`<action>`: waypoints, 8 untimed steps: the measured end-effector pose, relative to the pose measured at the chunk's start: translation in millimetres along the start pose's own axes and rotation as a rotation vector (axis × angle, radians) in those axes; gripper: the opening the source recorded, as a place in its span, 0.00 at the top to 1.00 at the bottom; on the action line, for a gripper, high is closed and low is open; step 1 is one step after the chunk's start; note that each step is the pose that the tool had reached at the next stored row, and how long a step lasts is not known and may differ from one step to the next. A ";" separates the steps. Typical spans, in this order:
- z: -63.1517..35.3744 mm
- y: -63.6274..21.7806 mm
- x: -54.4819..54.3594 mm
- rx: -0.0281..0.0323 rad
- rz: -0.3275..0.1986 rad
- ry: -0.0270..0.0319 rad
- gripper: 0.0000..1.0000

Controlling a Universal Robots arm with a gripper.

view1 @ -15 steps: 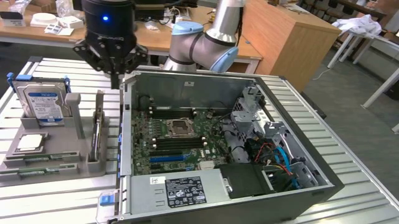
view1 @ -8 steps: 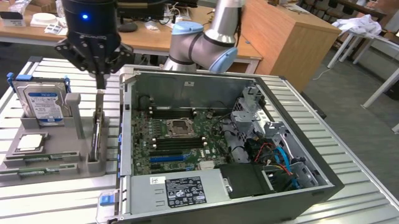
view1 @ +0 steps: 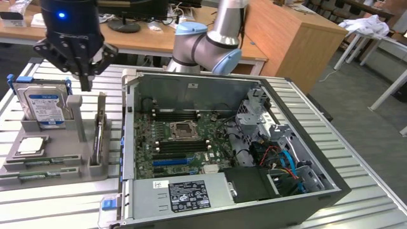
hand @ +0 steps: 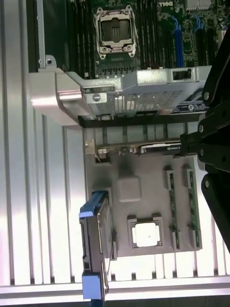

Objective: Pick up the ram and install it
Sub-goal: 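Reach for the ram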

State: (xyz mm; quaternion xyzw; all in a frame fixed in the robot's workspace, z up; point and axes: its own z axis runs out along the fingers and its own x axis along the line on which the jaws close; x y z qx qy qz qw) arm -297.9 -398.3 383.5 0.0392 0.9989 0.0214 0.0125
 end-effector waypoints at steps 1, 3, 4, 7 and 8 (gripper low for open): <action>0.3 -0.2 3.7 0.0000 0.000 -0.0001 0.89; 0.7 -0.6 11.2 0.0004 0.001 -0.0001 0.89; 0.9 -0.8 14.8 0.0008 0.001 -0.0001 0.89; 1.5 -1.5 25.9 0.0015 0.002 -0.0002 0.89; 1.8 -1.7 29.6 0.0018 0.002 -0.0003 0.89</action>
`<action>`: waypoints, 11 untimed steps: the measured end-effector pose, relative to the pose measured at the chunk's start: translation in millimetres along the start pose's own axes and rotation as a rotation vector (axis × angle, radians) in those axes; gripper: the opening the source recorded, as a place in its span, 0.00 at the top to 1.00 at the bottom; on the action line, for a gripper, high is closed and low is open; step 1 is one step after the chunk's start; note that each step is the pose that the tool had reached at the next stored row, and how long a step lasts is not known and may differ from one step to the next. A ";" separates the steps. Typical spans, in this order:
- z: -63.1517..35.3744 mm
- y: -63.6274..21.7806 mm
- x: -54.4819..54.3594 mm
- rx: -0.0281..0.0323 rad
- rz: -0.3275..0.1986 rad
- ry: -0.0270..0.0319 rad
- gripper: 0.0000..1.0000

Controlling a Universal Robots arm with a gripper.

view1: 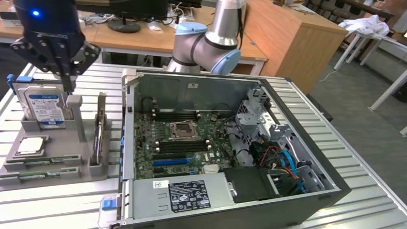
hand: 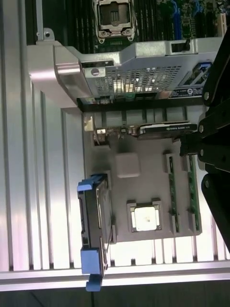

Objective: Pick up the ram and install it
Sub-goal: 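Reach for the ram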

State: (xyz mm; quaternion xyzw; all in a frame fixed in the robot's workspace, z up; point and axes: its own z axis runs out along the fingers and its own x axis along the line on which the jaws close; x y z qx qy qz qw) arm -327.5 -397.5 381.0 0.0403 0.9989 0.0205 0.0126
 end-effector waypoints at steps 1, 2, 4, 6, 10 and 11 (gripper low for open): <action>0.2 -0.3 4.1 0.0003 0.000 0.0000 0.89; 0.4 -0.6 7.9 0.0006 0.000 0.0000 0.89; 0.8 -1.2 14.7 0.0011 0.000 0.0000 0.89; 1.2 -1.8 21.6 0.0016 0.000 -0.0002 0.89; 2.0 -2.9 34.4 0.0028 0.000 0.0001 0.89; 2.1 -3.1 37.0 0.0031 0.000 0.0002 0.89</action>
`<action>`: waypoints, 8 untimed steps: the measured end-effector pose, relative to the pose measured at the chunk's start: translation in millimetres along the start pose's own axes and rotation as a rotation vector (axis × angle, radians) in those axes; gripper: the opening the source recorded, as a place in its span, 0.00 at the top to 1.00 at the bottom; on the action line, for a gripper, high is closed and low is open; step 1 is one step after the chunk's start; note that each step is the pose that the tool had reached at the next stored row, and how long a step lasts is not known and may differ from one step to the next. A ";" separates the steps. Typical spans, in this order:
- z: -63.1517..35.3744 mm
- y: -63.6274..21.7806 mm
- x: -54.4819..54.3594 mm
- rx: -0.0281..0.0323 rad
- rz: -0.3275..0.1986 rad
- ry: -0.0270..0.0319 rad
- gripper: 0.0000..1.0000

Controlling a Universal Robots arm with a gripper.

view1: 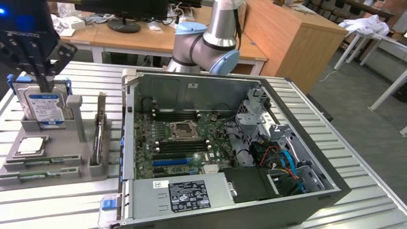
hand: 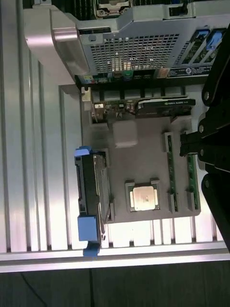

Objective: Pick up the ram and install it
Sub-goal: 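Reach for the ram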

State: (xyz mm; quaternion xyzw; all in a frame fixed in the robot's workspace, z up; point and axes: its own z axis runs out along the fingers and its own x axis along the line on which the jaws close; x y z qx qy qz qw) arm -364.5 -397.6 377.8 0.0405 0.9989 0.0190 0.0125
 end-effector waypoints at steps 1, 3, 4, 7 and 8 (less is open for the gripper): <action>0.3 -0.2 2.5 0.0001 0.000 0.0001 0.89; 0.6 -0.6 7.7 0.0006 0.000 0.0005 0.89; 0.8 -0.8 9.9 0.0007 0.000 0.0006 0.89; 0.9 -1.0 11.6 0.0007 0.000 0.0006 0.89; 0.9 -1.0 11.6 0.0007 0.000 0.0006 0.89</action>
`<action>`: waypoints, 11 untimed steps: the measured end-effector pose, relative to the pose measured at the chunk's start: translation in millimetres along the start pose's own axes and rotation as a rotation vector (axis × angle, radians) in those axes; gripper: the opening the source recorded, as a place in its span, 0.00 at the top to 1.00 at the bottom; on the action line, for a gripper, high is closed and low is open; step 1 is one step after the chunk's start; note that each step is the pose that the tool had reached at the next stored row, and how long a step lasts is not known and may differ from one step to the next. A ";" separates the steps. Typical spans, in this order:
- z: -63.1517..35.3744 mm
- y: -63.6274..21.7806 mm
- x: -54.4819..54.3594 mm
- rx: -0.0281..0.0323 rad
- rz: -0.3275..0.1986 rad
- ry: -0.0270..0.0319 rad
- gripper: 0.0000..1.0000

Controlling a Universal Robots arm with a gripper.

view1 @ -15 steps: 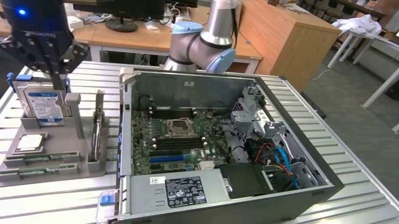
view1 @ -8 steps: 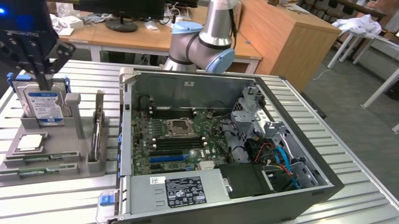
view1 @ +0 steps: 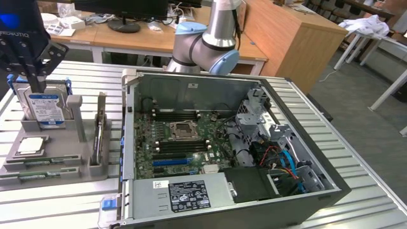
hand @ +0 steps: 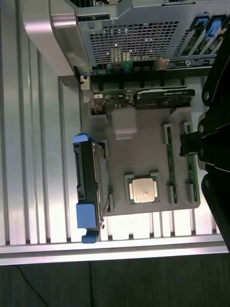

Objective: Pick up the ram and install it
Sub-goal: 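Reach for the ram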

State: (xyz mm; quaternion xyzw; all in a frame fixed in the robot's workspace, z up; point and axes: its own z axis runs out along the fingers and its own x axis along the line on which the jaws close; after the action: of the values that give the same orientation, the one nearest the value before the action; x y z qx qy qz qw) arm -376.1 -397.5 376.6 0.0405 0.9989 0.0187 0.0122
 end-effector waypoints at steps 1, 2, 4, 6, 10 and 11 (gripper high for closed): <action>0.0 0.0 0.0 0.0000 0.000 0.0000 0.89; 0.0 0.0 0.0 0.0000 0.000 0.0000 0.89; 0.0 -0.1 2.2 0.0000 0.000 0.0001 0.89; -0.1 -0.4 4.9 0.0001 0.000 0.0001 0.89; 0.0 -0.4 5.2 0.0000 0.000 0.0000 0.89; -0.1 -0.4 5.3 0.0000 0.000 0.0000 0.89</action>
State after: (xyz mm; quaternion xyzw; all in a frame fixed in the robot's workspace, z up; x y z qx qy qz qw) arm -381.4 -397.5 376.5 0.0405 0.9989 0.0187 0.0121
